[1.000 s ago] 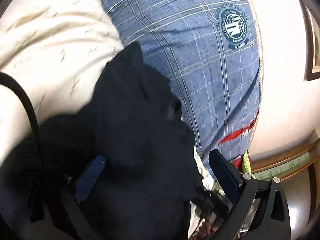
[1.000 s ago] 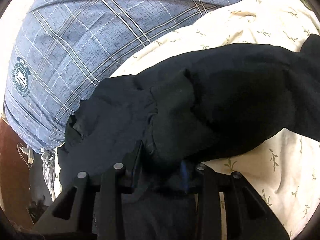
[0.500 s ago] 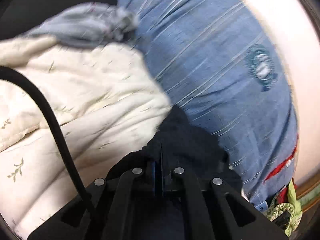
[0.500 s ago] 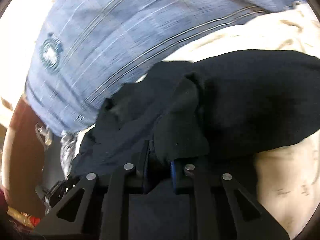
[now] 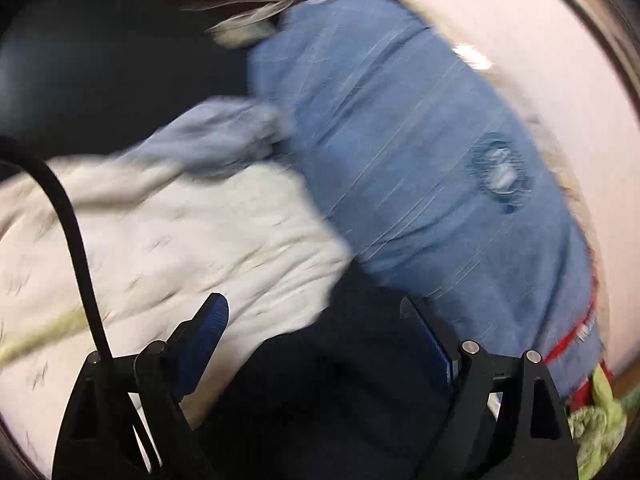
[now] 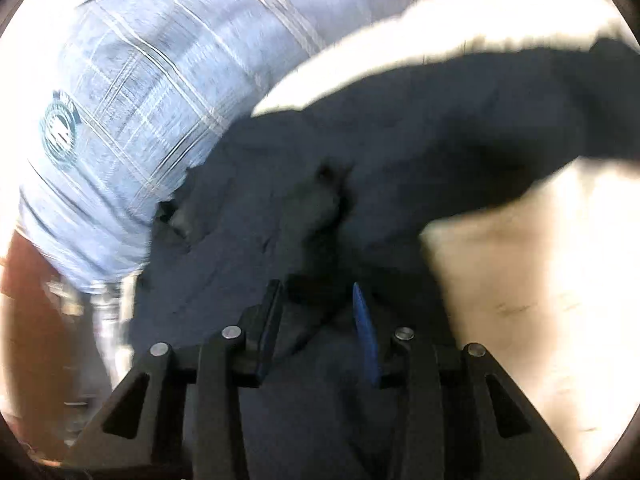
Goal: Fold large clothes
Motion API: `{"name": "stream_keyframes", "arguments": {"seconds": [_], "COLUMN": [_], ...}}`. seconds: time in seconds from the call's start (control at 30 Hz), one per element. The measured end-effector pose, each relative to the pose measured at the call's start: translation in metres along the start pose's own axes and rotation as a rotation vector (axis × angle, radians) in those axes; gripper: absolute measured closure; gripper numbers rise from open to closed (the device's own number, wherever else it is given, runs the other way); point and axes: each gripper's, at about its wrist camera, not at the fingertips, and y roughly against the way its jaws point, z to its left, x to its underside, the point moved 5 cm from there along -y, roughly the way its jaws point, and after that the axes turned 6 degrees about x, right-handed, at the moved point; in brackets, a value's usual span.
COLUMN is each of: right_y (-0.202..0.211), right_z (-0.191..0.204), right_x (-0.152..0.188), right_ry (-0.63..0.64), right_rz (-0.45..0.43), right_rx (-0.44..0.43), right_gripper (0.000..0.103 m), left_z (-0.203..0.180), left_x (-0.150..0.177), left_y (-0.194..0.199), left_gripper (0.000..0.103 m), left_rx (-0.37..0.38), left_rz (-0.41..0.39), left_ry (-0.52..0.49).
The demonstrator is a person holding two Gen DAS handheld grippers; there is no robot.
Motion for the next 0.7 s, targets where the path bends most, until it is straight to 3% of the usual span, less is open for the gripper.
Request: {"name": "stream_keyframes", "arguments": {"seconds": [0.1, 0.17, 0.2, 0.27, 0.3, 0.33, 0.37, 0.43, 0.5, 0.57, 0.6, 0.63, 0.67, 0.7], "right_y": [0.003, -0.013, -0.024, -0.051, -0.06, -0.068, -0.071, -0.062, -0.036, 0.003, 0.025, 0.04, 0.066, 0.077], "right_z": [0.023, 0.043, 0.046, 0.037, 0.031, 0.022, 0.012, 0.002, -0.004, -0.019, -0.032, -0.048, -0.073, -0.088], "right_x": [-0.005, -0.001, 0.001, 0.009, 0.013, 0.015, 0.016, 0.013, 0.005, -0.006, -0.012, -0.015, -0.02, -0.025], "right_ry": [0.025, 0.023, 0.007, -0.007, -0.003, 0.001, -0.005, -0.034, -0.033, -0.016, -0.037, -0.063, -0.118, -0.142], "right_rz": [-0.033, 0.043, 0.08, 0.15, 0.167, 0.185, 0.194, 0.185, 0.116, -0.008, -0.075, -0.116, -0.208, -0.247], "right_rx": [-0.073, -0.25, -0.289, -0.197, -0.146, -0.111, -0.094, -0.128, -0.115, -0.049, -0.035, -0.035, -0.032, -0.022], "right_gripper": [0.066, 0.066, 0.066, 0.066, 0.07, 0.089, 0.101, 0.103, 0.103, 0.09, 0.06, 0.022, 0.013, 0.012], "left_z": [-0.045, -0.068, -0.072, -0.069, -0.064, -0.06, -0.057, -0.062, -0.073, -0.092, -0.103, -0.116, -0.131, -0.147], "left_x": [0.006, 0.027, 0.041, 0.066, 0.074, 0.079, 0.083, 0.084, 0.081, 0.078, 0.077, 0.08, 0.085, 0.092], "left_y": [-0.041, -0.081, -0.101, -0.143, -0.155, -0.161, -0.166, -0.164, -0.153, -0.137, -0.128, -0.118, -0.111, -0.105], "left_gripper": [0.016, 0.016, 0.016, 0.016, 0.018, 0.019, 0.02, 0.02, 0.02, 0.018, 0.016, 0.015, 0.015, 0.011], "left_rx": [0.132, 0.148, 0.118, -0.019, -0.086, -0.129, -0.164, -0.231, -0.254, -0.171, -0.127, -0.086, -0.041, 0.005], "left_rz": [0.139, 0.273, 0.337, 0.428, 0.443, 0.454, 0.46, 0.433, 0.422, 0.416, 0.413, 0.417, 0.429, 0.447], "left_ry": [-0.087, -0.153, -0.185, -0.283, -0.338, -0.382, -0.429, -0.533, -0.546, -0.474, -0.434, -0.403, -0.385, -0.38]}}
